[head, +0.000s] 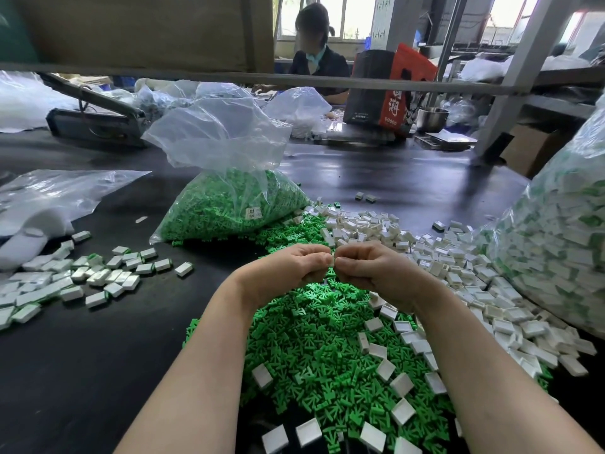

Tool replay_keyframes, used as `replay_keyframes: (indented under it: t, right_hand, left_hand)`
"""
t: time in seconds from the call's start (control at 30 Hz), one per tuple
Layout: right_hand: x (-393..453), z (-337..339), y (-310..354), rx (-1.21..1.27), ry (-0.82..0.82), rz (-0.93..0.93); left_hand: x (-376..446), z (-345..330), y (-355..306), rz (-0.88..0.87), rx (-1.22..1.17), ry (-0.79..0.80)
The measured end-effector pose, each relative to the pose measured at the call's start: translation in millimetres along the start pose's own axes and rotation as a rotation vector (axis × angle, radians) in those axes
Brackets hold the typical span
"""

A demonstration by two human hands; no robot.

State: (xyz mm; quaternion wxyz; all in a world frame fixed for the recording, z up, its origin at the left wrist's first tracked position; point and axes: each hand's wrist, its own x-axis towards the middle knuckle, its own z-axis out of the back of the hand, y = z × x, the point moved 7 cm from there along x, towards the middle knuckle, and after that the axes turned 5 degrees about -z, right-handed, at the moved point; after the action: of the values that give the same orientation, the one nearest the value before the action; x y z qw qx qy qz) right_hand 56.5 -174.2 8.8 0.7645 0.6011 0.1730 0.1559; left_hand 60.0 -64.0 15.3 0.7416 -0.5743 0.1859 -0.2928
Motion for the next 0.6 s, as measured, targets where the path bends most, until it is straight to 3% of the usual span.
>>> replay_keyframes:
  t: [0.2, 0.43, 0.6]
  right_hand:
    - [1, -4, -3, 0.040, 0.048, -0.021]
    - [1, -3, 6, 0.178, 0.010, 0.080]
    - [-1, 0, 10, 0.198, -0.004, 0.105]
  left_hand:
    - [-1, -1, 4, 0.054, 0.028, 0.048]
    - [2, 5, -2, -0.015, -0.130, -0.046]
    - [1, 8, -4, -0.027, -0.100, -0.060]
